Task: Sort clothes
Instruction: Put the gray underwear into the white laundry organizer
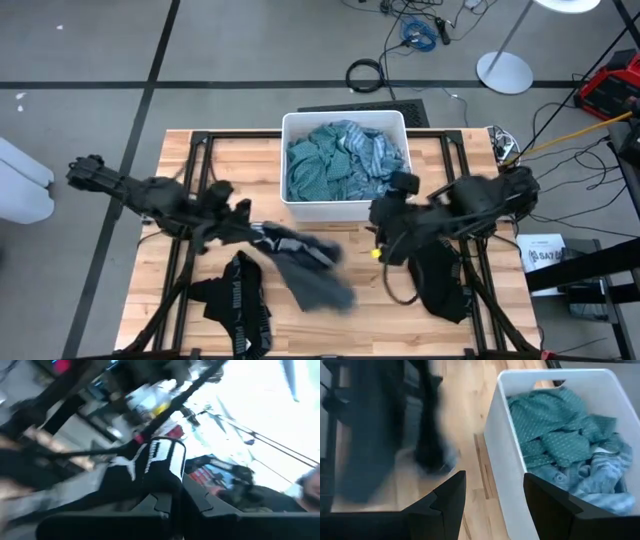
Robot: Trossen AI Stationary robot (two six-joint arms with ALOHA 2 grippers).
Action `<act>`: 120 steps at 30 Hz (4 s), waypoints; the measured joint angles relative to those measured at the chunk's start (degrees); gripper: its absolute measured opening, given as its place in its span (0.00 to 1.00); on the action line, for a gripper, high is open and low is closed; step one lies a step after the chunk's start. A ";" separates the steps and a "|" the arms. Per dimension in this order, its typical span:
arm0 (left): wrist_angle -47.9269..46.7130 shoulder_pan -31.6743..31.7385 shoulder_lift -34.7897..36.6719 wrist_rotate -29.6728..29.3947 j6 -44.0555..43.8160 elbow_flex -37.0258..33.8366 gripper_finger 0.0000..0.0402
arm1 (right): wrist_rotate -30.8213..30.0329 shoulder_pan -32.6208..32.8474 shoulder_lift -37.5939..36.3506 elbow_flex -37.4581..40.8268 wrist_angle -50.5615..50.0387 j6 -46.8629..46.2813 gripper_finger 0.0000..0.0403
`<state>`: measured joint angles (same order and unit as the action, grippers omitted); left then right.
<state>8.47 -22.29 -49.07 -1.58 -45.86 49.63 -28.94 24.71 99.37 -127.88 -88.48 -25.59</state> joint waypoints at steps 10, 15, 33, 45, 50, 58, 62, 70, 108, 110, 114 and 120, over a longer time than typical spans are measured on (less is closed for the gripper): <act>-0.04 -3.65 0.34 -4.74 4.48 -0.02 0.02 | 15.65 -2.04 -5.45 31.71 27.25 6.61 0.46; -0.09 -3.62 -0.08 -6.62 4.39 -0.02 0.02 | 21.71 -4.08 -10.41 50.04 49.97 6.44 0.46; 0.47 -3.62 -1.21 -7.41 2.77 -0.04 0.03 | 17.22 -5.62 -11.41 70.71 83.83 18.06 0.46; 0.43 -3.62 -1.21 -7.21 4.25 -0.07 0.03 | 17.26 -5.62 -11.41 70.71 83.95 19.42 0.46; 0.46 -3.62 -1.21 -7.21 4.28 -0.07 0.03 | 17.34 -5.95 -11.41 70.71 83.94 13.24 0.46; 2.27 -3.62 -1.21 -5.26 3.75 -0.09 0.03 | 17.04 -6.77 -11.41 70.71 83.97 11.21 0.46; 4.89 -3.62 -1.21 -4.87 4.21 -0.09 0.03 | 16.83 -7.50 -10.09 70.60 84.86 11.05 0.46; 5.13 -3.62 -2.37 -4.74 4.34 -0.09 0.03 | 24.13 -8.65 1.04 70.62 113.22 6.73 0.32; 3.80 -3.71 -3.66 -0.04 2.77 -0.11 0.03 | 24.68 -9.02 -1.06 56.35 75.56 6.88 0.64; 3.82 -3.71 -3.66 0.02 2.77 -0.11 0.03 | 24.73 -9.57 -0.37 56.35 75.89 6.33 0.66; 3.81 -3.73 -3.65 1.09 2.72 -0.11 0.03 | 24.57 -11.44 1.55 56.37 76.13 6.28 0.68; 3.61 -3.73 -3.64 3.38 1.15 -0.11 0.03 | 24.61 -12.85 1.79 56.37 76.13 6.60 0.67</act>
<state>12.08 -26.02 -52.71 1.79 -44.71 49.52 -4.33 11.86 101.16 -71.50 -12.35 -19.00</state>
